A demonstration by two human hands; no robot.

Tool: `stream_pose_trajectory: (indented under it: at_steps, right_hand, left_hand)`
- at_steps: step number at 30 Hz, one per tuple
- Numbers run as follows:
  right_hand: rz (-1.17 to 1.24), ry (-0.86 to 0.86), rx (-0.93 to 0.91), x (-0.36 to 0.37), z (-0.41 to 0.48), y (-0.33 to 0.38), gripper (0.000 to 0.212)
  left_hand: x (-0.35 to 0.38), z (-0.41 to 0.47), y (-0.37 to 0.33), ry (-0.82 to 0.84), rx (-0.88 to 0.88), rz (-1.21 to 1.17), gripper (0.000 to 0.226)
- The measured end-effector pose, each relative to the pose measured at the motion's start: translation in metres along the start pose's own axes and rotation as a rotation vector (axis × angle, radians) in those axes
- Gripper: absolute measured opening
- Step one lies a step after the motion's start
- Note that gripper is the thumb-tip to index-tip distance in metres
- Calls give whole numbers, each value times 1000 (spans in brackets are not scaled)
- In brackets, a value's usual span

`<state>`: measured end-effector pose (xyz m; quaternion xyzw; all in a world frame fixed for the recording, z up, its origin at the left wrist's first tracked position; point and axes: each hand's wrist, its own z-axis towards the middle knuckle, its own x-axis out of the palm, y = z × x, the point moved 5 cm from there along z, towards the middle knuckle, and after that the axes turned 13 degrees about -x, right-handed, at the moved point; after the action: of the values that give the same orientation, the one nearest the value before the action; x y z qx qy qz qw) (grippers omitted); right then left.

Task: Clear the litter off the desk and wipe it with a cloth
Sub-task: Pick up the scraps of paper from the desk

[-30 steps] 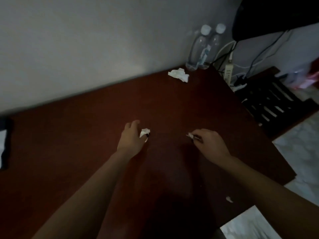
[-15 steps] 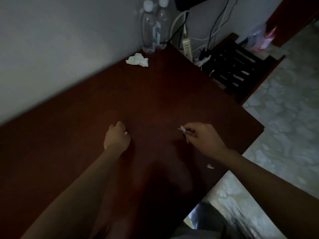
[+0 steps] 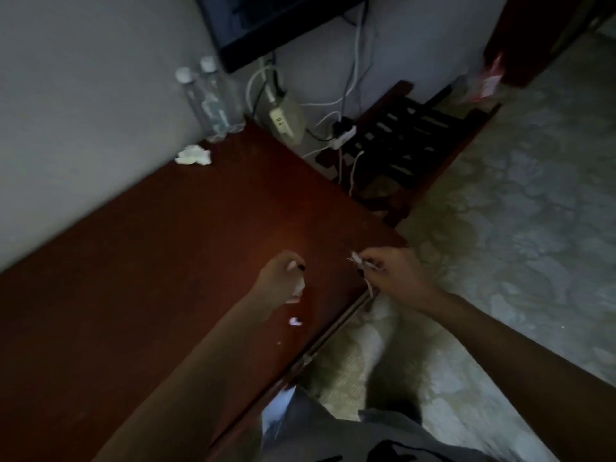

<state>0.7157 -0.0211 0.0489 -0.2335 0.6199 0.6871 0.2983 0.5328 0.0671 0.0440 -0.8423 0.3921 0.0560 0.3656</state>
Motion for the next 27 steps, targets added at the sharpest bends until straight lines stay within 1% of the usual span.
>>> stream_pose_trajectory:
  at_steps: [1, 3, 5, 7, 9, 12, 14, 17, 18, 20, 21, 24, 27]
  right_hand:
    - [14, -17, 26, -17, -13, -16, 15]
    - [40, -57, 100, -50, -42, -48, 14]
    - [37, -136, 202, -86, -77, -79, 22]
    - [46, -255, 300, -121, -114, -109, 27]
    - [105, -380, 404, -150, -151, -137, 24]
    - [129, -558, 543, -188, -203, -176, 20]
    - [113, -643, 653, -208, -233, -204, 19]
    - [123, -738, 830, -234, -273, -248, 19]
    - [135, -776, 872, -244, -286, -261, 20]
    - [139, -848, 942, -266, -309, -282, 22]
    - [132, -893, 983, -280, -321, -290, 23]
    - [136, -1054, 1146, -317, -362, -304, 21]
    - [106, -1234, 1275, -342, -406, -307, 22]
  left_hand:
    - [29, -3, -15, 57, -21, -29, 18]
    - [85, -9, -44, 151, -40, -32, 21]
    - [143, -14, -72, 211, -25, 20, 19]
    - [199, -16, -99, 270, 2, 140, 17]
    - [253, -15, -125, 331, 54, 309, 20]
    - [334, -12, -165, 425, 145, 424, 30]
    - [386, -10, -190, 461, 218, 516, 34]
    - [473, -7, -227, 624, 312, 693, 49]
    - [502, -7, -239, 672, 348, 756, 49]
    - [556, -8, -264, 743, 386, 853, 37]
    - [582, -10, -279, 775, 410, 884, 34]
    - [645, -23, -316, 893, 513, 961, 44]
    - [702, -39, -340, 1006, 600, 1084, 45]
